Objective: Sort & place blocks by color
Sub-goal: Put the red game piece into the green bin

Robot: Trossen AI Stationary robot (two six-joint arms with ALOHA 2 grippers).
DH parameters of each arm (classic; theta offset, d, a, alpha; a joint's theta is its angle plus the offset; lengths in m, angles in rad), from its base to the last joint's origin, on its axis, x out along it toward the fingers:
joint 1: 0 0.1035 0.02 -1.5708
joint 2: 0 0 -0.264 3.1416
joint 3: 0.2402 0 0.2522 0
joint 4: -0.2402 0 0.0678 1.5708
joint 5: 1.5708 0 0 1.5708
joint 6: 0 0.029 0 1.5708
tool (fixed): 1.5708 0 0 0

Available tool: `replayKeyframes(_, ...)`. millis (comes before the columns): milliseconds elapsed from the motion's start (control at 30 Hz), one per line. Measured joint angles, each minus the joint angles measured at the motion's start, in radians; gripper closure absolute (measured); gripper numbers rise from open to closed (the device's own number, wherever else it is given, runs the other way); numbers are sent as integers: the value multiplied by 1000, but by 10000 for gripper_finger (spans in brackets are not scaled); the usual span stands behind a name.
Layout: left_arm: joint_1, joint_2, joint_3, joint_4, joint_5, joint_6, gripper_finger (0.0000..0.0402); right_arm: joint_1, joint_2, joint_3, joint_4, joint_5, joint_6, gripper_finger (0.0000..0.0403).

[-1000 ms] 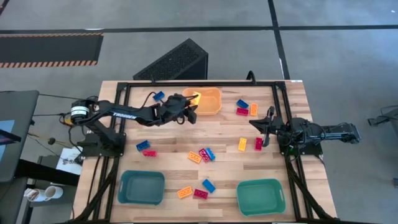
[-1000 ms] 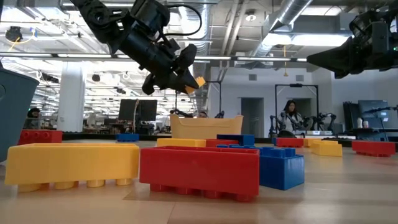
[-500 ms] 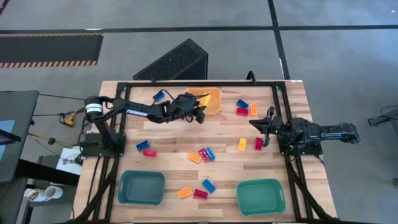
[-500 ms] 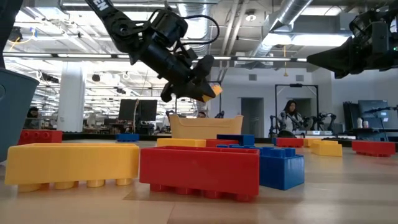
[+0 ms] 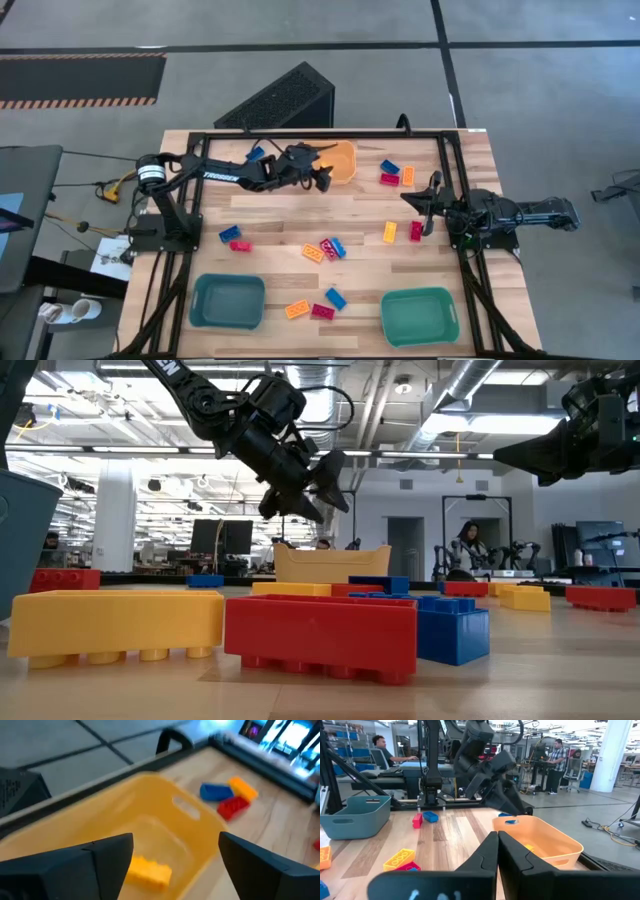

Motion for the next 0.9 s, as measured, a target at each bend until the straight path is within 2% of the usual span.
replayKeyframes(67, -4, 0, 0, 84, 10, 36, 120, 0, 0, 0, 0, 0, 0, 374)
replayKeyframes(200, -49, -33, -1, 341, 115, 144, 131, 0, 0, 0, 0, 0, 0, 375)
replayKeyframes(267, -73, -64, 1, 426, 135, 215, 139, 0, 0, 0, 0, 0, 0, 376)
replayKeyframes(400, -90, -119, 0, 405, 136, 316, 152, 0, 0, 0, 0, 0, 0, 374)
replayKeyframes(467, -85, -139, -6, 372, 169, 342, 157, 0, 0, 0, 0, 0, 0, 373)
replayKeyframes(633, -40, -152, -111, 412, 269, 267, 173, 0, 0, 0, 0, 0, 0, 375)
replayKeyframes(900, -29, -153, -334, 912, 357, 206, 215, 0, 0, 0, 0, 0, 0, 374)
